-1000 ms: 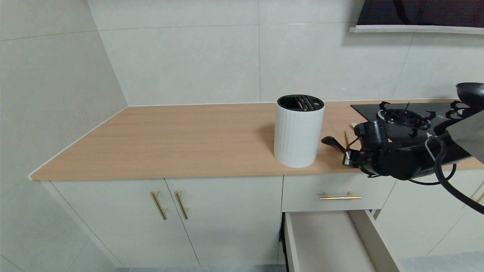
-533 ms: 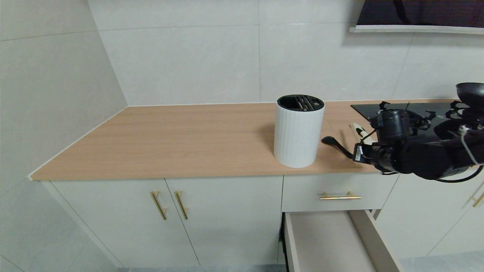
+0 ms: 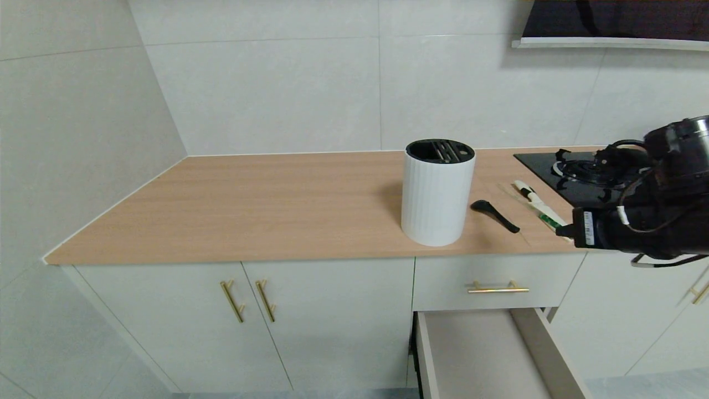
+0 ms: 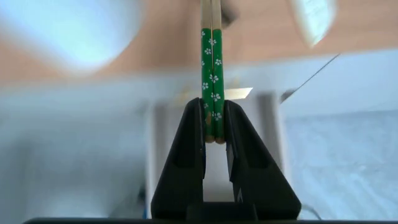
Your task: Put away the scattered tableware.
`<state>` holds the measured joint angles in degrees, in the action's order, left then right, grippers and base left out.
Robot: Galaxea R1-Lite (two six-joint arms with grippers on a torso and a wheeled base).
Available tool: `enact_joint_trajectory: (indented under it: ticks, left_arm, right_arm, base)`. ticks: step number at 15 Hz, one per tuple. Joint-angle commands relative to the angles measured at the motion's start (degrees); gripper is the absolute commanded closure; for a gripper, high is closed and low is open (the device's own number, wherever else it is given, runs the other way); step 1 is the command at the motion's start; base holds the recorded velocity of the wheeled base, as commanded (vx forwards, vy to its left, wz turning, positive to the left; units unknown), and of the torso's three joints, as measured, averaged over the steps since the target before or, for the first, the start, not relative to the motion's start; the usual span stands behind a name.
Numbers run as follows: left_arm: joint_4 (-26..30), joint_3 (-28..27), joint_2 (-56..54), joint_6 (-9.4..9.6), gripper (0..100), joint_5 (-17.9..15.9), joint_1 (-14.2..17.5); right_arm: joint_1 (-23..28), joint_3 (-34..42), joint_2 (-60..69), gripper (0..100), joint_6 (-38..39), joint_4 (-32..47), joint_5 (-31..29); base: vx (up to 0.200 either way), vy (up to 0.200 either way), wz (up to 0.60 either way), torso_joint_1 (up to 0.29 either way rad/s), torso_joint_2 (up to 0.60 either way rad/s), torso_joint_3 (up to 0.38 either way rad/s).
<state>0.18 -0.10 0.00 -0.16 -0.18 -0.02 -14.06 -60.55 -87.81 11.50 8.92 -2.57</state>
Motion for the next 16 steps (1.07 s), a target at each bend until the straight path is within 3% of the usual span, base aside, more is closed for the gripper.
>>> enact_joint_trajectory:
  ticks: [1, 4, 7, 16]
  left_arm:
    - [0.0, -0.1, 0.0, -0.02, 0, 0.0, 0.0]
    - [0.0, 0.0, 0.0, -0.02, 0, 0.0, -0.1]
    - [0.0, 0.0, 0.1, -0.02, 0, 0.0, 0.0]
    - [0.0, -0.1, 0.0, -0.02, 0, 0.0, 0.0]
  right_arm:
    - [-0.2, 0.1, 9.1, 100, -1.7, 5.6, 4.9]
    - [-0.2, 0.5, 9.6, 100, -7.2, 11.5, 5.6]
    - [-2.0, 0.6, 9.5, 100, -7.5, 14.3, 5.7]
    - [-5.8, 3.2, 9.4, 100, -9.2, 14.8, 5.2]
  base:
    - [0.000, 0.000, 0.00, 0.000, 0.00, 0.000]
    - [0.000, 0.000, 0.00, 0.000, 0.00, 0.000]
    - [0.000, 0.000, 0.00, 0.000, 0.00, 0.000]
    - [0.000, 0.000, 0.00, -0.007, 0.02, 0.011]
